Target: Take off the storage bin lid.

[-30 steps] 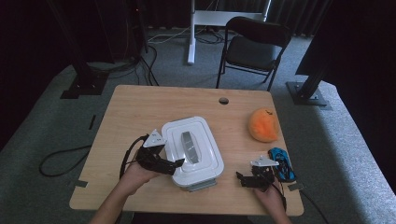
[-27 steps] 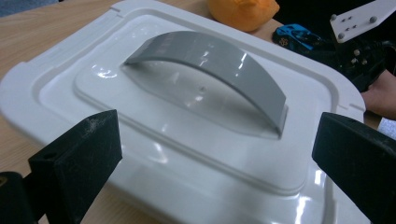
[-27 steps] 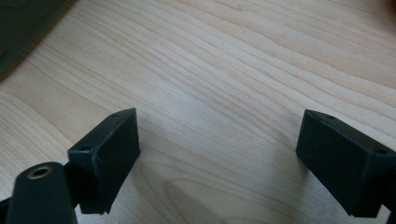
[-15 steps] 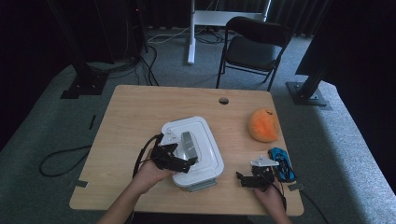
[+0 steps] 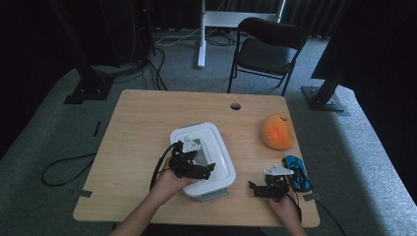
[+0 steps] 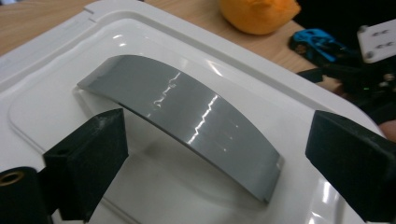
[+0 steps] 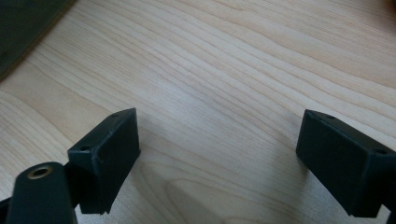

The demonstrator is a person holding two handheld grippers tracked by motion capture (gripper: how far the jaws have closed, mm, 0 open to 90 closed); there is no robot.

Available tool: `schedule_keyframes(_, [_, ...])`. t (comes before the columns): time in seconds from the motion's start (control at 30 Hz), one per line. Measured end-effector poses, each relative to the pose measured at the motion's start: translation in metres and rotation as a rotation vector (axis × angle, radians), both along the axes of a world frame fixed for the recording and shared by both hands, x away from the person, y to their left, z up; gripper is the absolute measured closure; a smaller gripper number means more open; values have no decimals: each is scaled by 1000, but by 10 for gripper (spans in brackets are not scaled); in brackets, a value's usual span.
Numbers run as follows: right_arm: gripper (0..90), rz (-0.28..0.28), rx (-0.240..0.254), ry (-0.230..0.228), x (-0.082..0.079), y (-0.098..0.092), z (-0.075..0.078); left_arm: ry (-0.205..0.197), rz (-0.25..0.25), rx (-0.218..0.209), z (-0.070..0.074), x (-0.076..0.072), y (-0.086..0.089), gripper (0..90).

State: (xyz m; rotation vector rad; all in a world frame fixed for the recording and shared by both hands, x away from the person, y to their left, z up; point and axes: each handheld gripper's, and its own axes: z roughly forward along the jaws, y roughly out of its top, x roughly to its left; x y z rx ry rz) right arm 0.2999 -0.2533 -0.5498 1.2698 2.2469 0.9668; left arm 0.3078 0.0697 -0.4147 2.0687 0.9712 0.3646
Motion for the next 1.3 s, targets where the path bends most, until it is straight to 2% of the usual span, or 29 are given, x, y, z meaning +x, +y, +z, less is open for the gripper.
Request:
schedule_keyframes(0.07, [126,0,0,0,0,0,0,2,5,3,-1,0,-1,144])
schedule_keyframes(0.13, [126,0,0,0,0,0,0,-5,11,17,-2,0,-3,144])
schedule_keyframes(0.33, [126,0,0,0,0,0,0,-1,39,9,-3,0,-4,162])
schedule_keyframes(0.47, [126,0,0,1,0,0,0,-10,37,22,-5,-1,-6,253])
schedule_keyframes(0.57, [126,1,0,1,0,0,0,-14,39,21,-6,-1,-6,261])
schedule_keyframes(0.7, [126,0,0,1,0,0,0,-20,20,12,-6,-3,-8,353])
schedule_keyframes(1.13, [126,0,0,0,0,0,0,-10,-1,-25,-3,-6,-3,430])
schedule_keyframes(1.3, [126,0,1,0,0,0,0,-36,-3,-48,4,-9,2,437])
